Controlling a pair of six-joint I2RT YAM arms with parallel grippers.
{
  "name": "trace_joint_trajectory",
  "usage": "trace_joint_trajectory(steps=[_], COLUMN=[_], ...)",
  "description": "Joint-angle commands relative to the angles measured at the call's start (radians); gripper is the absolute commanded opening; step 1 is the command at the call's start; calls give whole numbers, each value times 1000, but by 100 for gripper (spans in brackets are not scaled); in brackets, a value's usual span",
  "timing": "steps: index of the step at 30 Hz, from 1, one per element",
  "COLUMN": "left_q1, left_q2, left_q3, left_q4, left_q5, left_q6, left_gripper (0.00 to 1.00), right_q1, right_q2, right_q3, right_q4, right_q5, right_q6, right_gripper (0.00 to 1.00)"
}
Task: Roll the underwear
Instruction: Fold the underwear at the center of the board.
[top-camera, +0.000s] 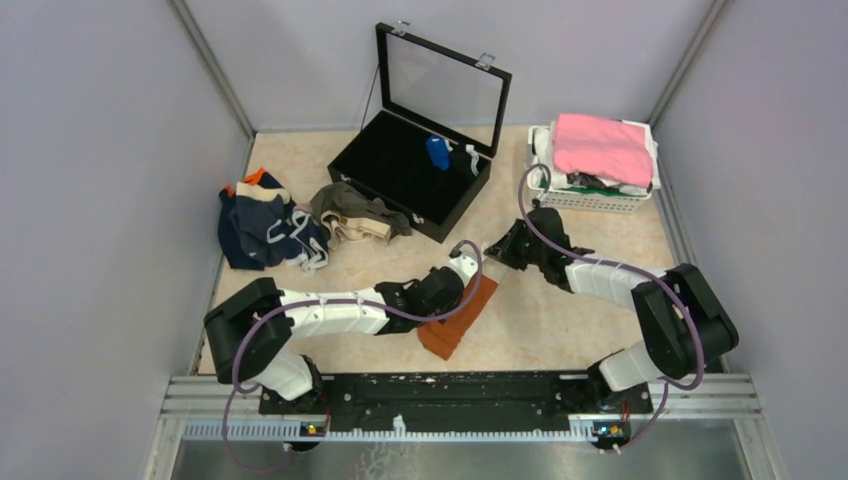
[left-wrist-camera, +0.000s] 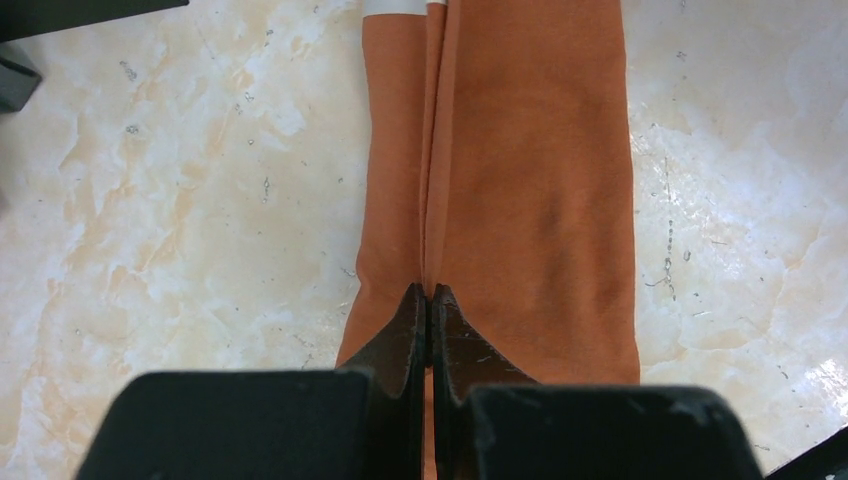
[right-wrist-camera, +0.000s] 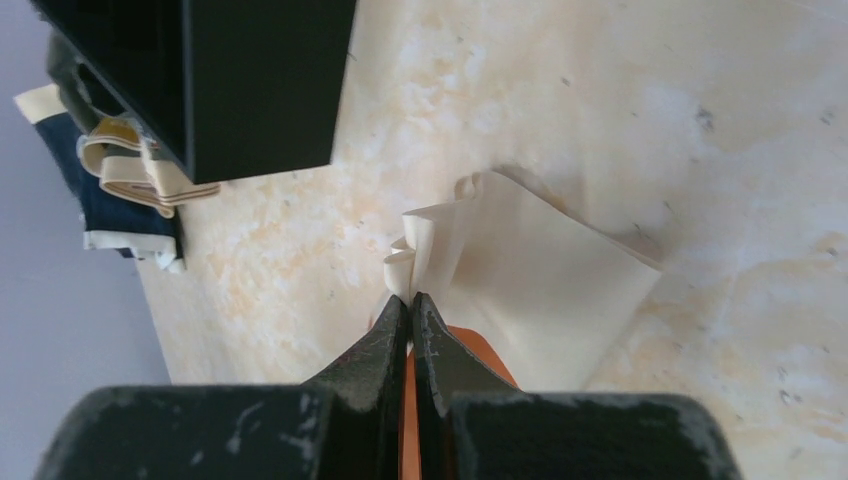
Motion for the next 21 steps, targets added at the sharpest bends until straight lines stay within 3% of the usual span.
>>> trace_joint_trajectory(steps=[1,21], left_q1=[-13,-32], left_q2=[23,10], left_q3=[29,82], left_q4=[-31,-65], left_q5=[4,95], left_q6=[-11,12], left_gripper=[0,0], right_q1=[-20,-21], right_q2=[-52,75], right_q3=[-32,-10], right_q4=[-10,-57], right_q5=[77,143], right_q6=[-28,-89], right_gripper=[0,0])
